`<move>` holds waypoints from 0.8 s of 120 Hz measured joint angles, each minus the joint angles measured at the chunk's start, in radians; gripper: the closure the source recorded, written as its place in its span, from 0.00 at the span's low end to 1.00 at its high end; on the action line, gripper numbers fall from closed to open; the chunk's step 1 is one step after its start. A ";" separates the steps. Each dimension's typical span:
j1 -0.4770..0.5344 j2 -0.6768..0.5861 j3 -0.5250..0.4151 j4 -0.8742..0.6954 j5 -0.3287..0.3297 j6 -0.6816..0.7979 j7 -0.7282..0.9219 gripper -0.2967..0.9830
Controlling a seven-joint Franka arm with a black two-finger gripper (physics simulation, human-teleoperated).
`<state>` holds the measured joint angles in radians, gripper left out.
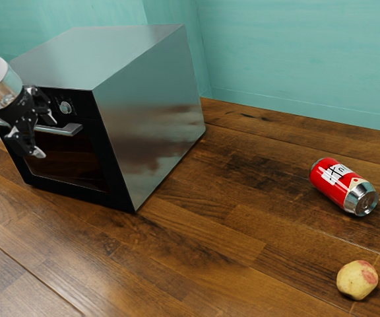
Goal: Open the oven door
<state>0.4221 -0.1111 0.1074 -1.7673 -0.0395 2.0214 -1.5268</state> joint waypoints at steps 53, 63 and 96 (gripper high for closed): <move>0.003 -0.123 0.001 -0.181 -0.042 0.063 0.036 0.23; 0.007 -0.186 0.001 -0.253 -0.045 0.078 0.039 0.23; 0.080 -0.577 -0.010 -0.549 -0.044 0.104 0.037 0.23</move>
<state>0.5018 -0.6885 0.0976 -2.3163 -0.0830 2.1249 -1.4893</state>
